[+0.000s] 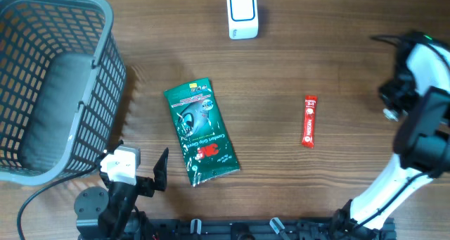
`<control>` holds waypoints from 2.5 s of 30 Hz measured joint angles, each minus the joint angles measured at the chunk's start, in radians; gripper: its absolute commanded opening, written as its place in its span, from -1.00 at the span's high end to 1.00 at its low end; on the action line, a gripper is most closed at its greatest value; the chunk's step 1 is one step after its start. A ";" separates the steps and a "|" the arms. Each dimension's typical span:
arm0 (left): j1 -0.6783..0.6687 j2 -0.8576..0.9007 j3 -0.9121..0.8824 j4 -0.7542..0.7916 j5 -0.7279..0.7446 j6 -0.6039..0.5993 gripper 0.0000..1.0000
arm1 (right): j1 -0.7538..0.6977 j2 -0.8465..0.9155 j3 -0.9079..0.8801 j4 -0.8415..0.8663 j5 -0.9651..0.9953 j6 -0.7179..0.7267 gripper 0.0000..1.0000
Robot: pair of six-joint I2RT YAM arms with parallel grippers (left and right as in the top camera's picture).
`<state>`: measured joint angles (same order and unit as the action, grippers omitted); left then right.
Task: Scan the item barcode
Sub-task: 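Move the battery pack right and set it at the table edge, then reach the right gripper to the red Nescafe sachet and grasp it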
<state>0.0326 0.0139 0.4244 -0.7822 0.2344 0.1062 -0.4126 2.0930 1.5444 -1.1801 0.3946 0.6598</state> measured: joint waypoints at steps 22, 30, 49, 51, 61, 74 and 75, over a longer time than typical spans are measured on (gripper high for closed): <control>0.000 0.000 0.000 0.000 0.000 0.000 -1.00 | 0.203 -0.042 0.014 -0.047 -0.491 -0.190 -1.00; 0.000 0.000 0.000 0.000 0.000 0.000 -1.00 | 0.455 -0.044 -0.186 0.117 -0.459 -0.097 -0.88; 0.000 0.000 0.000 0.000 0.000 0.000 -1.00 | 0.569 -0.189 -0.416 0.367 -0.384 -0.077 0.13; 0.000 0.000 0.000 0.000 0.000 0.000 -1.00 | 0.569 -0.189 -0.417 0.356 -0.395 -0.076 0.48; 0.000 0.000 0.000 0.000 0.000 0.000 -1.00 | 0.555 -0.193 -0.428 0.309 -0.483 -0.100 0.91; 0.000 0.000 0.000 0.000 0.000 0.000 -1.00 | 0.571 -0.051 -0.550 1.297 -1.723 -0.356 0.91; 0.000 0.000 0.000 -0.001 0.000 0.000 -1.00 | 0.571 -0.053 -0.546 1.343 -1.772 -0.362 0.91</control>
<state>0.0326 0.0139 0.4244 -0.7830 0.2344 0.1059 0.1585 2.0403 0.9981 0.1627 -1.3773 0.2977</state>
